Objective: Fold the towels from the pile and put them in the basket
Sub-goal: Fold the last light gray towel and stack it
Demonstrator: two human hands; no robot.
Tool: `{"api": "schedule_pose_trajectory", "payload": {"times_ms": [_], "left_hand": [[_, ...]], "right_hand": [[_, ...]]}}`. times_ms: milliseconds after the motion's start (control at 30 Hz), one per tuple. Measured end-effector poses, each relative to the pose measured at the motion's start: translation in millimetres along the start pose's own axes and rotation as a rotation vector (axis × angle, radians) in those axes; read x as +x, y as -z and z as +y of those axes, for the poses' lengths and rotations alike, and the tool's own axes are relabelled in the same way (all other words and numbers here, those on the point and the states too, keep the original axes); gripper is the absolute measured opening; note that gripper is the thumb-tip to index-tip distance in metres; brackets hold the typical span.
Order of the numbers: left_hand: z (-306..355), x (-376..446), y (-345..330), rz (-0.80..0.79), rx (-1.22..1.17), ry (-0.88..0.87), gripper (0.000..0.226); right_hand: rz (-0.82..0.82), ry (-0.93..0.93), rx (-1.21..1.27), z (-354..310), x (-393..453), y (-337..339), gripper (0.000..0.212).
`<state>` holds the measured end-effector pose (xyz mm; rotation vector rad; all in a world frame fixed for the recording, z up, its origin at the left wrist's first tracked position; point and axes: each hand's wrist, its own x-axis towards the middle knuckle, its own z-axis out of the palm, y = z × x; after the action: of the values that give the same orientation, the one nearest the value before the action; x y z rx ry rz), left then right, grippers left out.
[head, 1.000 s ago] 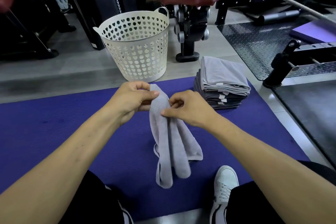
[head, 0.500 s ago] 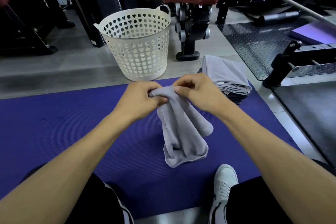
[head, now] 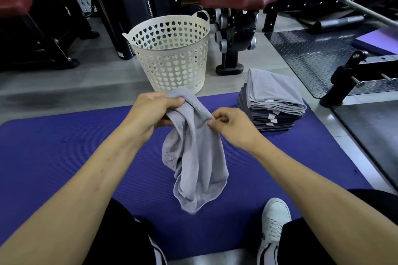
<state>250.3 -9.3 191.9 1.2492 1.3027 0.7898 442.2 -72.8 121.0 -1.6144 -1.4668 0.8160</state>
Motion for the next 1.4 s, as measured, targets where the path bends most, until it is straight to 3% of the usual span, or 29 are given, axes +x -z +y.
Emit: {"api": "schedule_pose_trajectory", "payload": {"times_ms": [100,167,233,300,367,400,467,600,667,733,800,833,900,1000,1067,1233,1333,1400], "left_hand": [[-10,8,19,0.129,0.55,-0.099,0.019],[-15,6,26,0.064,0.806,-0.154,0.025],[-17,1,21,-0.233,0.772,-0.233,0.048],[-20,-7,7,-0.377,0.691,-0.355,0.038],[-21,-9,-5,-0.262,0.635,-0.444,0.008],[-19,-9,-6,-0.191,0.586,-0.439,0.005],[-14,-7,-3,-0.14,0.462,-0.354,0.006],[-3,-3,17,-0.187,0.236,-0.19,0.011],[-8,5,25,-0.111,0.411,-0.132,0.008],[-16,12,30,-0.068,0.831,-0.115,0.013],[-23,8,25,-0.234,1.003,-0.133,0.041],[-24,6,21,-0.358,0.927,-0.169,0.052],[-20,-6,5,-0.516,0.682,-0.263,0.047],[-18,-12,-12,-0.393,0.55,-0.396,0.012],[-15,-10,-11,-0.328,0.498,-0.399,0.005],[-7,0,8,-0.309,0.216,-0.284,0.011],[-20,14,10,-0.058,0.501,-0.298,0.007],[-26,11,4,-0.061,0.617,-0.275,0.024]], "right_hand": [[0.038,0.024,0.076,-18,6,11,0.013],[0.008,0.072,0.065,-30,10,15,0.011],[-0.051,0.117,0.046,-37,11,16,0.009],[-0.084,0.152,0.064,-43,11,16,0.009],[-0.084,0.172,0.094,-46,11,17,0.007],[-0.08,0.17,0.122,-46,11,18,0.005],[-0.098,0.155,0.113,-39,10,24,0.007],[-0.274,0.037,-0.286,-11,5,38,0.014],[-0.274,-0.043,-0.315,-7,3,41,0.013],[-0.237,-0.039,-0.254,-13,3,40,0.01],[-0.214,0.0,-0.17,-24,4,35,0.006],[-0.216,0.025,-0.136,-29,4,33,0.005],[-0.224,0.08,-0.069,-38,1,28,0.006],[-0.187,0.137,0.031,-41,1,28,0.005],[-0.203,0.093,0.085,-37,0,35,0.002],[-0.39,-0.107,-0.333,-10,-7,49,0.012],[-0.258,-0.164,-0.099,-18,-6,49,0.01],[-0.181,-0.202,0.026,-27,-5,47,0.01]]}}
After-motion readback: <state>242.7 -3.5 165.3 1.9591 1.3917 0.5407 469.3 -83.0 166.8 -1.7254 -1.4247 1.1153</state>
